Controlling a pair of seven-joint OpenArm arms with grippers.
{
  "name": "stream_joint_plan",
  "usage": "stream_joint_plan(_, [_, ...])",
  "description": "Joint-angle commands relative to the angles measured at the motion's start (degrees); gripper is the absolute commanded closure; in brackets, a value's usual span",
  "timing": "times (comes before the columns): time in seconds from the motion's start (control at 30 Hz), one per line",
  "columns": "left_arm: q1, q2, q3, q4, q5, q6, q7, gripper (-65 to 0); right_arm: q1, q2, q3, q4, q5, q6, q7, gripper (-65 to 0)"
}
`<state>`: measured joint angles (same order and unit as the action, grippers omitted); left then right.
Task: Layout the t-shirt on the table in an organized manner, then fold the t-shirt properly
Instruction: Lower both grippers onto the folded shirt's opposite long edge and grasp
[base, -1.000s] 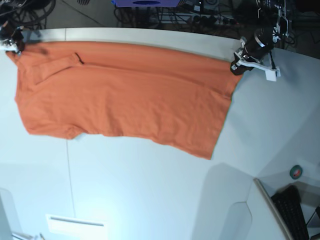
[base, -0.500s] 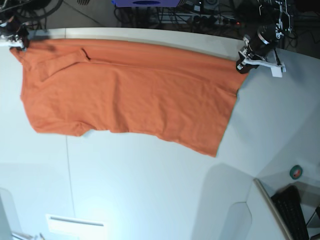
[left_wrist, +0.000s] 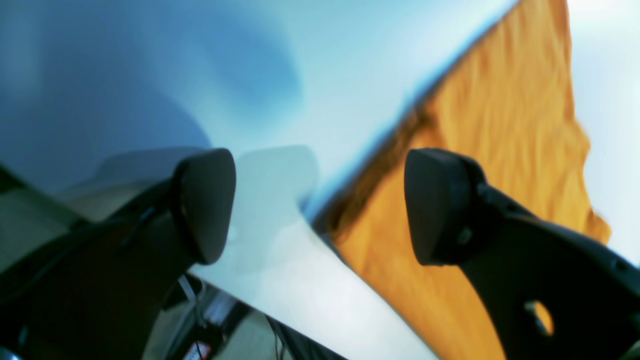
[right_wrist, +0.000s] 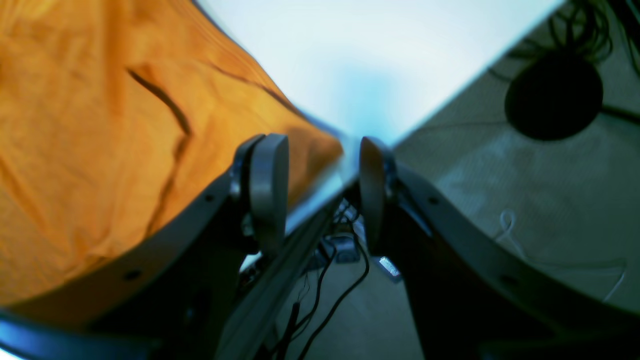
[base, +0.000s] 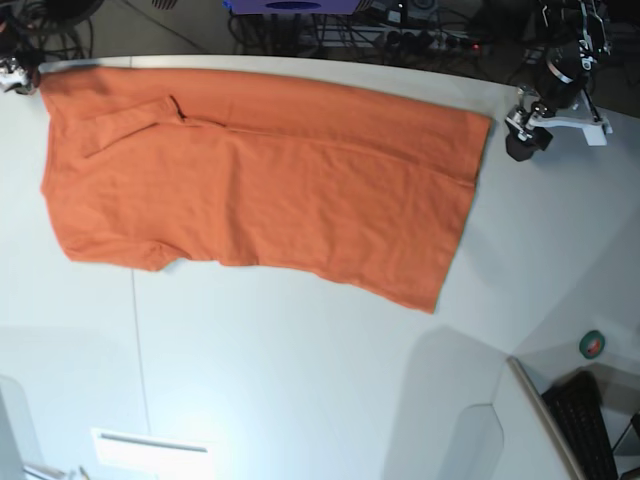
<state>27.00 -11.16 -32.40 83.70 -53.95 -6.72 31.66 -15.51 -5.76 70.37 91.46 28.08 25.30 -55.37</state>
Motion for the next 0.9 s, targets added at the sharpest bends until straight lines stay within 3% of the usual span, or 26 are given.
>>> stream_joint_plan(0.0, [-0.32,-1.11,-1.05,2.32,-0.60,-0.62,-1.02,-49.2,1.57,2.29,-1.05,1.16,0.45,0.06,2.14,-22.8])
stream_joint_plan(0.17, [-6.30,-5.85,3.26,4.25,3.01,-0.62,-1.02,-44.3,7.20,10.20,-13.97,-3.06,-0.60,-0.02,8.12,-23.0])
stream_joint_plan(0.27, [-13.51,-6.64,9.94,1.79,13.38,-0.62,-1.02,-38.7,14.41,16.26,-24.79,-12.82,-4.73,-0.11,13.31,-23.1])
stream_joint_plan(0.37, [-21.25,-6.64,16.80,-3.48,23.67,-0.62,-0.93,-37.8,23.11,20.22,-32.61,-25.22,-10.27,-0.11,18.93,-23.4])
stream_joint_plan(0.5, [-28.89,-6.56,22.42,-11.22,27.18,-0.62,-0.93,-38.5,32.52,22.86,-37.62,-40.25,-16.87,-0.11,25.62,-23.6])
stream_joint_plan(0.67, [-33.99,-6.56,23.66,-17.90,27.18,-0.62,-0.93,-38.5,39.29,24.53,-38.06,-55.55,-23.28,-0.11,31.68,-23.6])
stream_joint_plan(0.87, [-38.13,-6.47,23.74,-22.91,27.18,-0.62,-0.93,-38.7,39.20,24.44,-38.15,-58.54,-24.25,0.15,34.06,-23.7])
